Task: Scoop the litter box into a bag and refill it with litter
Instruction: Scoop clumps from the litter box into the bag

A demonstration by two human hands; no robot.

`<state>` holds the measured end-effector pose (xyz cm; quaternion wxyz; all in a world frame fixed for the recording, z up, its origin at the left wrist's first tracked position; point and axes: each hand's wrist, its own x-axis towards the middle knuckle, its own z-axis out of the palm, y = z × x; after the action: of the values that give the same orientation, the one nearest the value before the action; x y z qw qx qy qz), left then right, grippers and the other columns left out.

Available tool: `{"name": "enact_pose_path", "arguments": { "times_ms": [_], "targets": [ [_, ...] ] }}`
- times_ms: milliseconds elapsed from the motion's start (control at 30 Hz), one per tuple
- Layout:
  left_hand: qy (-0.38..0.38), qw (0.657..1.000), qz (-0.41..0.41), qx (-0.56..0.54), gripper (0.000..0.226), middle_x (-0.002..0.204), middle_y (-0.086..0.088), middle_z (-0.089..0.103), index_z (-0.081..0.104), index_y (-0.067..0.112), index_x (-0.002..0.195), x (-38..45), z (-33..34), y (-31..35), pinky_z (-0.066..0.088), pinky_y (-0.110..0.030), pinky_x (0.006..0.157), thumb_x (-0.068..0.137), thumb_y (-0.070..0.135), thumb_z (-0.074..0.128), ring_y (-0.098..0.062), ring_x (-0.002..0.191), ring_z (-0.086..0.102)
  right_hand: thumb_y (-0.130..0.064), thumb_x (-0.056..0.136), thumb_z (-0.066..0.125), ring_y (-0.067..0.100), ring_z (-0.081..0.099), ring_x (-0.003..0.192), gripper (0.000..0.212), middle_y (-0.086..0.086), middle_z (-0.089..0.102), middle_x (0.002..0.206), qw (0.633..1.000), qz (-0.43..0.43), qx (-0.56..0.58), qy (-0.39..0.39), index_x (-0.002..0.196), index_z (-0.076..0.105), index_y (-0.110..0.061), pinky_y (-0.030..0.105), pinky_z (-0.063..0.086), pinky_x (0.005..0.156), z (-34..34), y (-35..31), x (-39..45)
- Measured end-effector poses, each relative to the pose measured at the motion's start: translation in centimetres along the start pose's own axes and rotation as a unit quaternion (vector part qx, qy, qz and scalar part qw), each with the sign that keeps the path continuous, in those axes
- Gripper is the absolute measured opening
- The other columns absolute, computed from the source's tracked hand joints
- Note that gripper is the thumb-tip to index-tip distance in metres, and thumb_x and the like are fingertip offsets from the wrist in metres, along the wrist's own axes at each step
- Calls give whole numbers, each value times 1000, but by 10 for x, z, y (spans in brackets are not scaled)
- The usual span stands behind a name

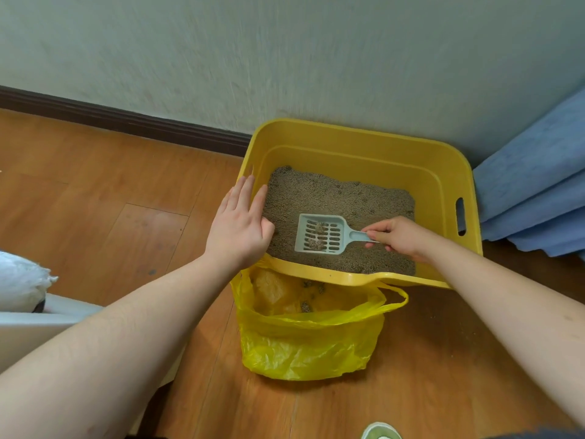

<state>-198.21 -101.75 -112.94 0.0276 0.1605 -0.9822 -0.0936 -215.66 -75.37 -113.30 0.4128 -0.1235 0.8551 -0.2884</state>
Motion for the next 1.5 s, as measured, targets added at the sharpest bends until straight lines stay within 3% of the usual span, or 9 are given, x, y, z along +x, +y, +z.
{"name": "enact_pose_path", "arguments": {
  "times_ms": [133,300,467,667,833,1167,1300,1500],
  "targets": [
    [-2,1000,-1,-10,67,161,-14,16,27,11,152,-1,-1,1,10,-41,122,90,37,24,-27,150,8,-22,97,54,1,43,53,21,-6,74,85,1000,0,-1,11,112,67,-28,17,34,51,-10,0,-18],
    [-3,1000,1,-9,68,161,-14,17,27,10,151,-1,1,-1,11,-42,122,89,38,25,-26,150,8,-20,97,54,10,37,57,22,-4,73,83,999,-17,12,44,114,68,-24,23,33,53,-15,-1,-39],
    [-2,1000,6,-8,69,161,-15,17,28,9,151,-1,1,-2,9,-41,122,89,38,24,-26,150,8,-20,97,54,4,41,54,22,-2,73,86,997,-44,25,62,114,68,-25,20,34,54,-11,-14,-68],
    [-20,1000,3,-21,67,163,-13,6,21,12,154,-4,-3,-3,4,-39,122,92,39,21,-24,150,-1,-22,96,55,7,40,54,20,-4,74,81,998,-47,41,12,105,69,-34,19,33,50,2,-38,-112],
    [-20,999,1,-27,66,163,-16,2,20,13,154,-5,-4,-2,4,-41,122,93,38,22,-26,150,-3,-13,96,55,-1,41,43,19,-7,70,70,998,-57,21,-31,104,70,-22,10,34,45,38,-27,-145],
    [-19,999,7,-26,62,162,-17,5,21,11,154,-5,-5,0,3,-41,122,96,35,27,-27,150,-1,-16,98,51,5,36,43,20,-2,68,74,990,75,116,-40,108,68,-10,17,26,41,99,10,-147],
    [-14,999,6,-29,62,162,-17,6,22,11,153,-4,-5,1,3,-40,121,96,33,29,-28,150,0,-14,99,48,0,35,35,18,-9,63,56,982,105,152,-34,105,65,-8,15,26,35,102,0,-144],
    [-10,1000,4,-28,62,162,-18,7,23,11,153,-4,-4,1,4,-41,121,95,33,30,-28,150,1,-12,95,50,6,32,36,21,6,63,69,965,176,192,-23,97,68,0,16,23,32,101,-11,-125]
  ]
}}
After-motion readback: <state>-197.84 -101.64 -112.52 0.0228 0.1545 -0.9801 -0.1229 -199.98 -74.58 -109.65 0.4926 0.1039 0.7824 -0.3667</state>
